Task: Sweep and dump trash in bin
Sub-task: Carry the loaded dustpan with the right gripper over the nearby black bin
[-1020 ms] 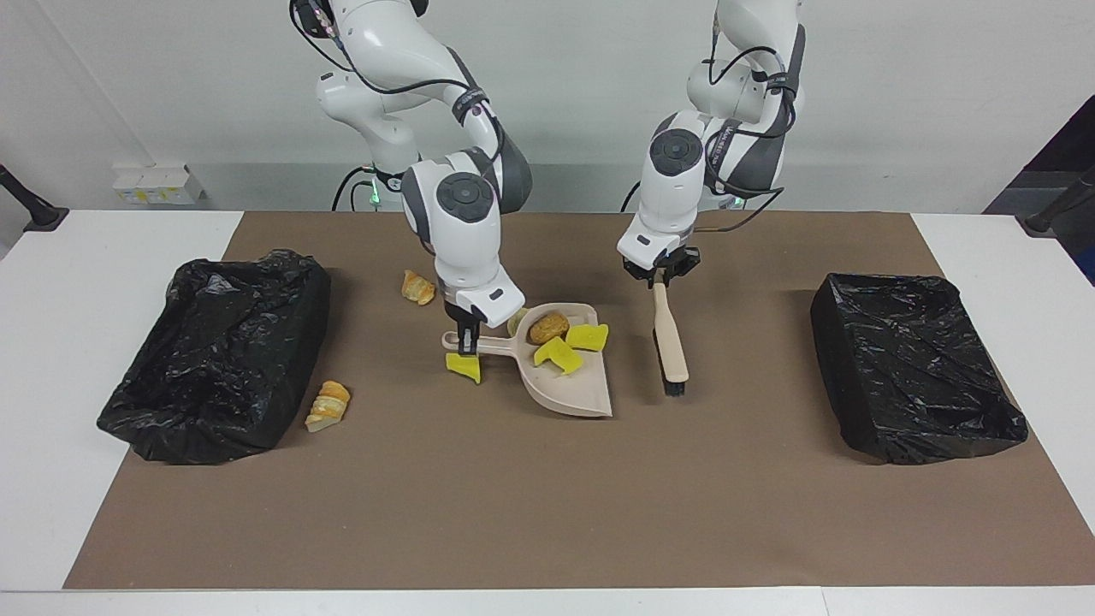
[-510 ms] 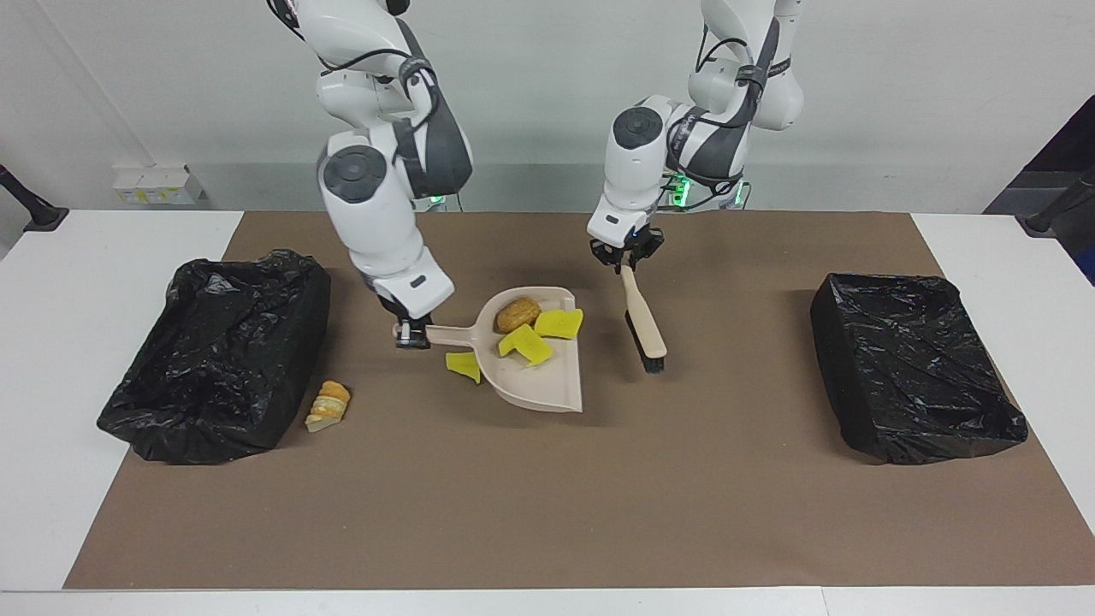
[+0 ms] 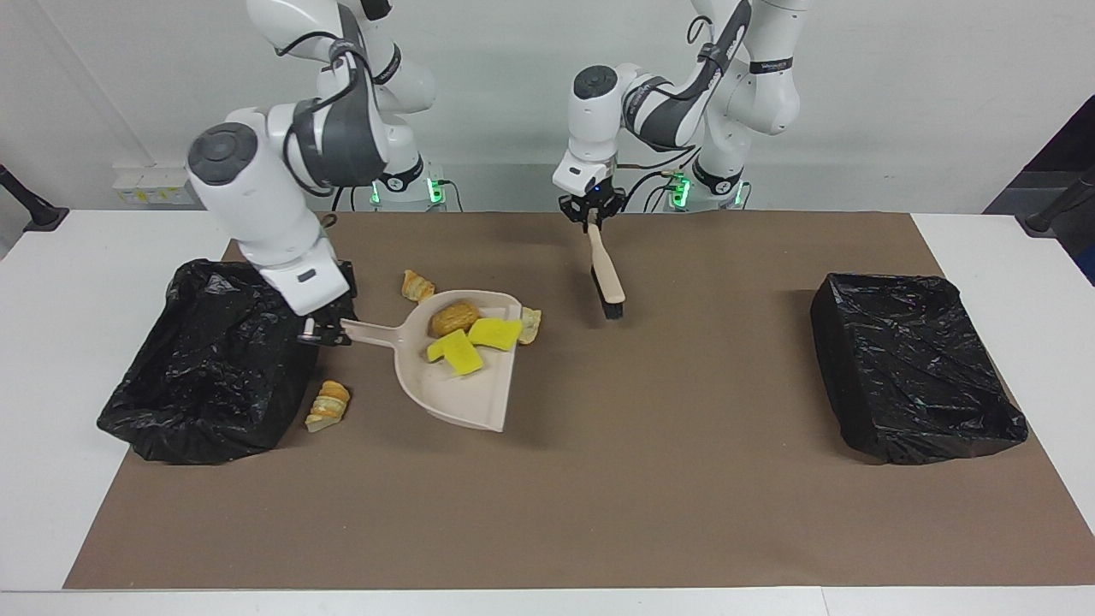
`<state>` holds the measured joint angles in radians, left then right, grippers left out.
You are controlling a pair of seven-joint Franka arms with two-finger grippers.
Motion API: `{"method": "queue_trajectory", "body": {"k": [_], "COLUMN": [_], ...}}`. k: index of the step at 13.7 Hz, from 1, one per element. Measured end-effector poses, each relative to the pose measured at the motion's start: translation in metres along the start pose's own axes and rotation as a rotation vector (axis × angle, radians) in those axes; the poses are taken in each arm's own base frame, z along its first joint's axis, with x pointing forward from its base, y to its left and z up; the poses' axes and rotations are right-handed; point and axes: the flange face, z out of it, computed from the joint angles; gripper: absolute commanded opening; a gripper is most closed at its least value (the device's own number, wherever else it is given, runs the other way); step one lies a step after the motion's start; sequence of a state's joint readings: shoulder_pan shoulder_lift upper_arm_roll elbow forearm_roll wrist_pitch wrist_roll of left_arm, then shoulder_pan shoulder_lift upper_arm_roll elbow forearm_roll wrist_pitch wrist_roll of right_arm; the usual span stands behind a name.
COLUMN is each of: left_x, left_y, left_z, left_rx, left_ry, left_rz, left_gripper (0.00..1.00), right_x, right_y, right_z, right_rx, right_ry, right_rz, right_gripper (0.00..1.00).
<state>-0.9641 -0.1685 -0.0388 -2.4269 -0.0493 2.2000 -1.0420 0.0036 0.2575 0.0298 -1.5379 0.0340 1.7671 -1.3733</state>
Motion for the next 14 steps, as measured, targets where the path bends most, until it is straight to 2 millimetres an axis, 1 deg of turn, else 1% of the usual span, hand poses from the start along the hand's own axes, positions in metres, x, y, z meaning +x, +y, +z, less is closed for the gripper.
{"method": "queue_trajectory", "body": {"k": [1, 3, 4, 6, 9, 10, 12, 14], "left_x": [-0.01, -0.022, -0.026, -0.026, -0.021, -0.018, -0.008, -0.003], "left_y": [0.005, 0.013, 0.016, 0.018, 0.019, 0.019, 0.016, 0.014], "left_z": [0.002, 0.007, 0.011, 0.017, 0.022, 0.02, 0.019, 0.02], "left_rx": [-0.013, -0.032, -0.035, -0.034, -0.043, -0.05, -0.053, -0.052], "left_ry": [-0.019, -0.065, -0.081, -0.099, -0.131, -0.147, -0.17, -0.183], "left_rz": [0.005, -0.007, -0.011, -0.017, -0.015, -0.018, -0.015, -0.008], "left_gripper": [0.0, 0.0, 0.0, 0.0, 0.0, 0.0, 0.0, 0.0], "right_x": [-0.018, -0.049, -0.064, -0.096, -0.165, -0.194, -0.241, -0.284], "right_y": [0.003, 0.005, 0.005, 0.007, 0.008, 0.007, 0.005, 0.0], "right_z": [-0.004, -0.008, -0.009, -0.011, -0.014, -0.017, -0.029, -0.041], "right_rx": [-0.007, 0.0, 0.007, 0.007, 0.006, -0.005, -0.04, -0.067], "right_ry": [0.002, 0.002, 0.001, -0.003, -0.052, -0.076, -0.119, -0.172], "right_rz": [0.003, -0.001, -0.016, -0.056, -0.074, -0.069, -0.065, -0.055], "right_gripper": [0.0, 0.0, 0.0, 0.0, 0.0, 0.0, 0.0, 0.0]}}
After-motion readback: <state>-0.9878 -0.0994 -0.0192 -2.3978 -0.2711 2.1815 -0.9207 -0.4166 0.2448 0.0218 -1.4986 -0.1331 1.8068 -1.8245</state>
